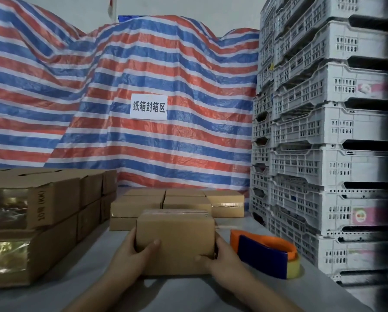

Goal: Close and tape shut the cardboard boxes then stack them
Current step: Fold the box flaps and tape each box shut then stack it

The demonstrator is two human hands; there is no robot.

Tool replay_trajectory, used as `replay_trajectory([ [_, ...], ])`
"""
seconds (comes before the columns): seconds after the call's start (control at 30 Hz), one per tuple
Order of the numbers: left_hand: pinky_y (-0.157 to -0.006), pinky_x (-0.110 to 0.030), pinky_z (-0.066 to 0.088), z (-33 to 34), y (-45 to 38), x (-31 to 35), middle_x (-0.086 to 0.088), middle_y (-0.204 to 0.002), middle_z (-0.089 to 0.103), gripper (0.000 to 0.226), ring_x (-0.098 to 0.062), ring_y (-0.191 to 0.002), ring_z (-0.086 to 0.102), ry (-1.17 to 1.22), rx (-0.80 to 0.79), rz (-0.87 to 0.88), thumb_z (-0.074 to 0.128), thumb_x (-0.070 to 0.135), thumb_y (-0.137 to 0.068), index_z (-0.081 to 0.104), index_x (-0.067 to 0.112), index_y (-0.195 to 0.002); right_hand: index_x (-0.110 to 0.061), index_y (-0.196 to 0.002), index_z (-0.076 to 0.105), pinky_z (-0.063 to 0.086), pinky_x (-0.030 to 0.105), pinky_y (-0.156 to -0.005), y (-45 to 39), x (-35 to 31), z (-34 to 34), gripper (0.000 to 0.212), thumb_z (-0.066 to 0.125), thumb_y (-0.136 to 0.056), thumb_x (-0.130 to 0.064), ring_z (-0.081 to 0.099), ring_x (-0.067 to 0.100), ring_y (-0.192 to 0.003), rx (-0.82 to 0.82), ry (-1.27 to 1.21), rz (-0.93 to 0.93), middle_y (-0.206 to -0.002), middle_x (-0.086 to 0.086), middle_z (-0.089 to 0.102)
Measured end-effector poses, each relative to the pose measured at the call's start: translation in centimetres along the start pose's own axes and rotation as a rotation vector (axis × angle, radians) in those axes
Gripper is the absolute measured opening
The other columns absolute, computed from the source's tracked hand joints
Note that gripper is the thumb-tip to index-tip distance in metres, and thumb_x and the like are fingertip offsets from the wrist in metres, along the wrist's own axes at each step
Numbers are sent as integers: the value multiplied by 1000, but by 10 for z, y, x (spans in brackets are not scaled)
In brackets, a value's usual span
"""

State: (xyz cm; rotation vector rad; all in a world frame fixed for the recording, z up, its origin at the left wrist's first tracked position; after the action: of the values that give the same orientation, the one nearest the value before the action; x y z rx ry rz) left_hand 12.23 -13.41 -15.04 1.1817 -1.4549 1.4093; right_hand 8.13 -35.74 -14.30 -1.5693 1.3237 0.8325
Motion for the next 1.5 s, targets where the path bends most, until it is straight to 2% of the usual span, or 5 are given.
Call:
replay_trajectory([
  [0.17, -72, -28, 49, 9, -15, 73, 8, -108, 65, 50, -5, -89, 59, -50, 177, 229, 75, 40, -82, 56, 22, -124, -31, -131, 53, 52, 43, -102, -20, -26, -50, 47, 74, -91, -19, 65, 17, -114, 204, -104, -133, -125, -2, 68],
  [0.37, -61, -23, 48, 88, -76, 165, 20, -100, 54, 46, -5, -88, 57, 68, 87, 328, 73, 46, -83, 45, 34, -117, -25, -133, 49, 55, 21, -76, -58, -80, -165, 52, 76, -89, -29, 65, 8, -103, 390, -177, -249, -116, -8, 66],
  [0.73, -99, -35, 50, 269, -119, 80, 2, -133, 48, 86, -10, -118, 52, -385, -610, 375, 82, 26, -79, 25, 29, -144, -3, -124, 63, 54, 28, -68, -124, 53, -262, 56, 69, -91, -47, 65, 24, -90, 509, 133, 211, -106, 9, 67],
  [0.9, -97, -33, 46, 271, -132, 53, 1, -130, 47, 63, -15, -113, 50, -1090, -267, 544, 55, 65, -87, 38, 31, -138, -4, -133, 52, 57, 30, -55, -147, 119, -255, 58, 57, -98, -49, 69, 26, -83, 418, 11, 346, -103, 16, 68],
  [1.5, -115, -46, 23, 263, -186, 35, -5, -147, 42, 70, -27, -137, 33, -1372, -131, 504, 40, 71, -89, 39, 26, -143, -8, -127, 60, 49, 21, -40, -200, 128, -226, 54, 52, -99, -54, 73, 19, -64, 321, -107, 313, -95, 10, 73],
])
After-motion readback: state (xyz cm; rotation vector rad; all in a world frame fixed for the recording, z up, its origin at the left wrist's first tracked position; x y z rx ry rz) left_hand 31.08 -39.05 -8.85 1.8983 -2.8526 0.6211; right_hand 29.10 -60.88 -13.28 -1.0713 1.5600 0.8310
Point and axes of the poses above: each hand's wrist, its own y-axis away from the middle knuckle, its own z-axis out of the palm, x = y × z, the point moved 10 cm from there along -y, towards the middle knuckle
